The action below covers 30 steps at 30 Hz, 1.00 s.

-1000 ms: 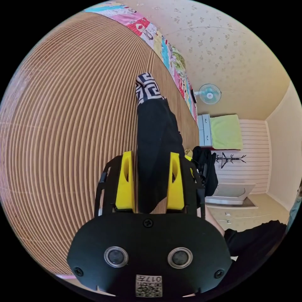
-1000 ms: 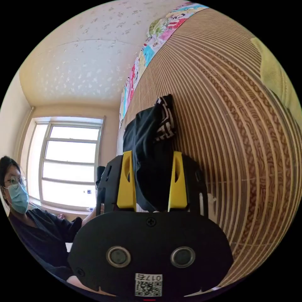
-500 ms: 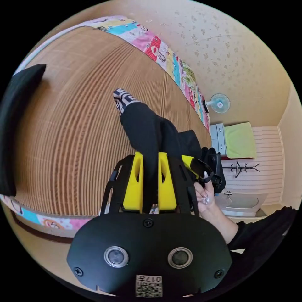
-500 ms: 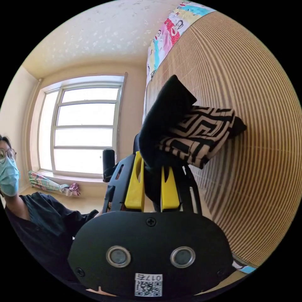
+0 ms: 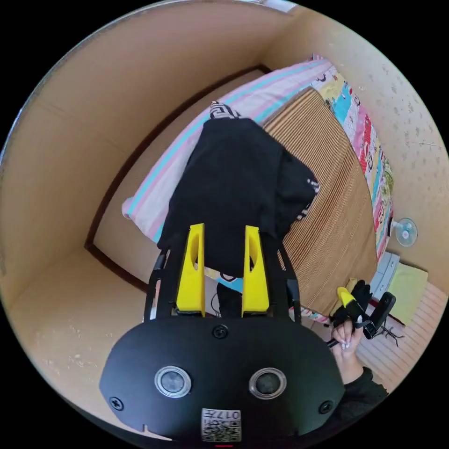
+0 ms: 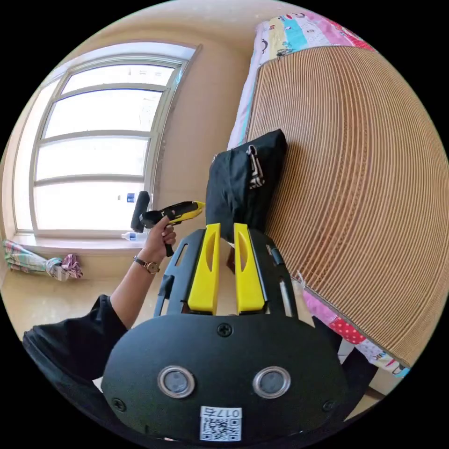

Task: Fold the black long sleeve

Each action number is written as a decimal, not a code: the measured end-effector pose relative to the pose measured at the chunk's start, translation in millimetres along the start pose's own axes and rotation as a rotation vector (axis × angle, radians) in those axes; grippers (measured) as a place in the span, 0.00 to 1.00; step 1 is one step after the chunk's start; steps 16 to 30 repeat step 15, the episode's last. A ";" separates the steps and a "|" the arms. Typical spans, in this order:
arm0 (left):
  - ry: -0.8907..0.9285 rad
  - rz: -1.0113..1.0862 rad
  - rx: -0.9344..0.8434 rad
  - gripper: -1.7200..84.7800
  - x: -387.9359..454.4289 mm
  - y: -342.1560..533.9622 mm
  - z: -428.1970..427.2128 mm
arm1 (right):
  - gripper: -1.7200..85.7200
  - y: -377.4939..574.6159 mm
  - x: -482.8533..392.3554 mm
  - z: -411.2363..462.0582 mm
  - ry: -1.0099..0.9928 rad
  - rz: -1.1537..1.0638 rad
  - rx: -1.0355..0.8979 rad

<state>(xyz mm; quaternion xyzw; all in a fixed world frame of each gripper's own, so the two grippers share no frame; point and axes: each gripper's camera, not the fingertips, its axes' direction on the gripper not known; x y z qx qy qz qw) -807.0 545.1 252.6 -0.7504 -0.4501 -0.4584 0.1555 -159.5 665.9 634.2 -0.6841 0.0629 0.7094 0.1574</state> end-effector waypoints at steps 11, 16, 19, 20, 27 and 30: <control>0.033 0.130 0.075 0.02 99.1 200.5 72.4 | 0.03 184.4 52.5 -225.8 0.503 0.389 0.110; -0.073 0.427 0.048 0.02 181.7 197.0 79.0 | 0.02 190.1 -26.5 -243.1 0.974 0.204 -0.027; -0.073 0.427 0.048 0.02 181.7 197.0 79.0 | 0.02 190.1 -26.5 -243.1 0.974 0.204 -0.027; -0.073 0.427 0.048 0.02 181.7 197.0 79.0 | 0.02 190.1 -26.5 -243.1 0.974 0.204 -0.027; -0.073 0.427 0.048 0.02 181.7 197.0 79.0 | 0.02 190.1 -26.5 -243.1 0.974 0.204 -0.027; -0.073 0.427 0.048 0.02 181.7 197.0 79.0 | 0.02 190.1 -26.5 -243.1 0.974 0.204 -0.027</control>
